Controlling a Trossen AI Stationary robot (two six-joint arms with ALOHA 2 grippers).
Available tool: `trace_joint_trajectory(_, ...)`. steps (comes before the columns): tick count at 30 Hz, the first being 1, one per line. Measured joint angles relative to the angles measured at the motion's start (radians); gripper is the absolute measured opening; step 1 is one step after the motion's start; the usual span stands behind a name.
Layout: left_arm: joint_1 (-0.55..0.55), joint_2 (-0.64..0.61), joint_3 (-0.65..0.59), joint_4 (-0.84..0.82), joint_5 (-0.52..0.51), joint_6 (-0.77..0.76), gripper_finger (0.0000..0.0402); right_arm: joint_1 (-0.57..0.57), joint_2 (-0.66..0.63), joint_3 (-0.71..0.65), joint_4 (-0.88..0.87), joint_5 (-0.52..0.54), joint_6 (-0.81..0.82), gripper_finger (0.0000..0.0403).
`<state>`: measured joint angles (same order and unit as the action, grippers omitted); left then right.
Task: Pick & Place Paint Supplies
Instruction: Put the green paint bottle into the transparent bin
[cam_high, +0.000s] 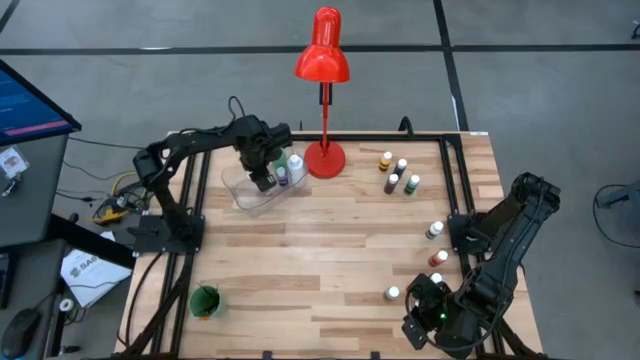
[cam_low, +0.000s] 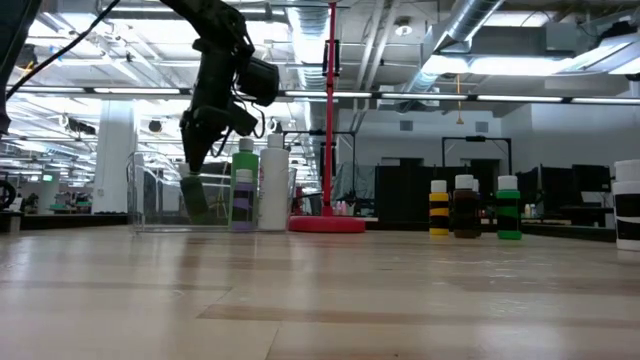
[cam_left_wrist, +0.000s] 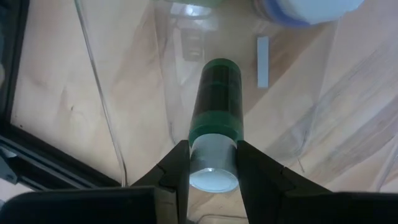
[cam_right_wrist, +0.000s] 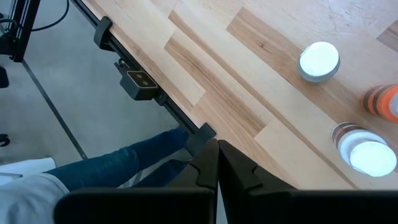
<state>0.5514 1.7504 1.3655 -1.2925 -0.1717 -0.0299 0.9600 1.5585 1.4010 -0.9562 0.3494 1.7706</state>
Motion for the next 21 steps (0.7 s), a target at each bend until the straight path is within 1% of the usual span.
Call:
trace_joint_trajectory(8, 0.0, 0.0, 0.0, -0.103, -0.005, 0.031, 0.0092, 0.001, 0.0, 0.0, 0.0, 0.0, 0.0, 0.0001)
trace_joint_trajectory(18, 0.003, 0.0, 0.0, -0.114, -0.005, 0.034, 0.0105, 0.002, 0.0, 0.0, 0.0, 0.0, -0.001, 0.0001)
trace_joint_trajectory(21, 0.014, 0.0, -0.02, -0.116, -0.006, 0.034, 0.0105, 0.002, 0.0, 0.0, 0.001, 0.0, -0.016, 0.0001)
